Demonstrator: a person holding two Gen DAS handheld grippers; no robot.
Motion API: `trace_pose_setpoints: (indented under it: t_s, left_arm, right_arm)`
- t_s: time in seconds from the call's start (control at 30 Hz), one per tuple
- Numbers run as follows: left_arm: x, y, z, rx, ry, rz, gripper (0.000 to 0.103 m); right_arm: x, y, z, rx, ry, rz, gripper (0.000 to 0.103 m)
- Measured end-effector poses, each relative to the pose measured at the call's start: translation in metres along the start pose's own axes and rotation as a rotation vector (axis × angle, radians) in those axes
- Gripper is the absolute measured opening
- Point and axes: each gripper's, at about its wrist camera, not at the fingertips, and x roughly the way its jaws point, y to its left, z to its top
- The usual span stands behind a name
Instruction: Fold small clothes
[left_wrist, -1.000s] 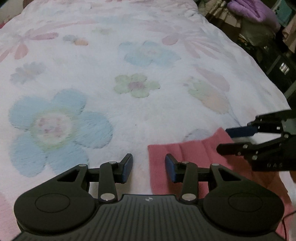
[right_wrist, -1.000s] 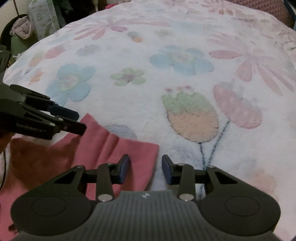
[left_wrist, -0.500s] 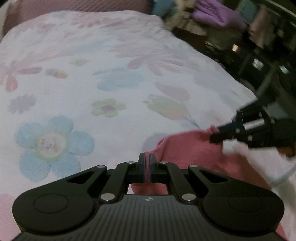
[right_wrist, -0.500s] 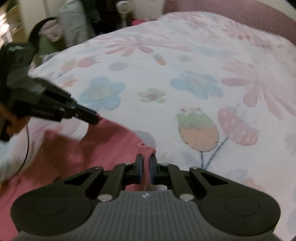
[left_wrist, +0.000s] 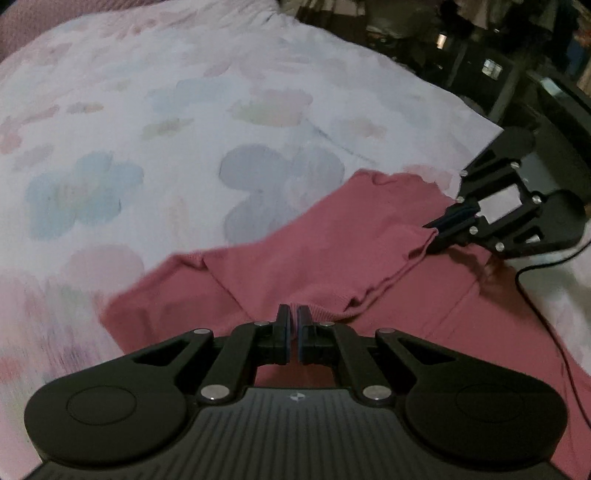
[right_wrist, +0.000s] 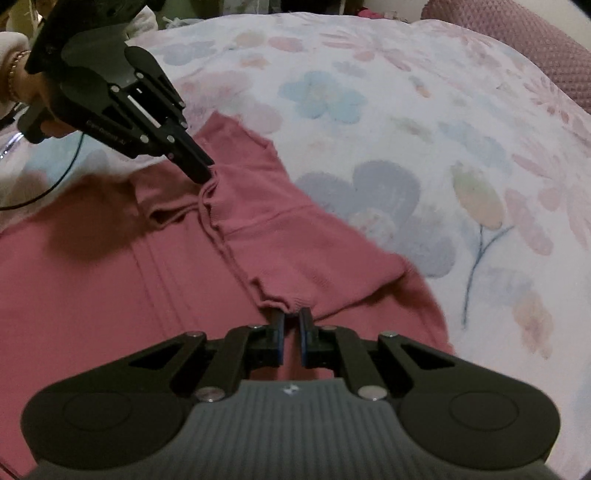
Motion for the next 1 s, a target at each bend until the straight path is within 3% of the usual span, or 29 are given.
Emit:
trace_pose_setpoints:
  t_s: [0.2,0.37,0.5,0.6,0.77,1.0]
  left_arm:
    - [-0.019,-0.006,-0.002,0.022,0.045,0.035,0.004]
    - [-0.036,-0.018,0.016,-0.015,-0.066,0.036,0.005]
    - [-0.007,-0.023,0.020,-0.087,-0.041,0.101,0.005]
    - [0.023,-0.024,0.005,-0.102,0.044,0.143,0.007]
    - [0.020,-0.024,0.003,-0.123,0.036,0.160,0.008]
    - [-0.038,-0.068,0.002,0.038,0.027,0.143,0.016]
  right_arm:
    - [-0.022,0.011,-0.004,-0.001,0.000,-0.013,0.005]
    - [-0.039,0.012,0.011,0.088,-0.058,-0.018,0.006]
    - [-0.017,0.006,0.023,0.205,-0.048,-0.088,0.003]
    - [0.007,0.002,0.011,0.280,0.011,-0.092,0.002]
    - [0.010,0.001,-0.003,0.393,-0.007,-0.089,0.003]
    - [-0.042,0.032,0.001,0.305,-0.008,-0.101,0.007]
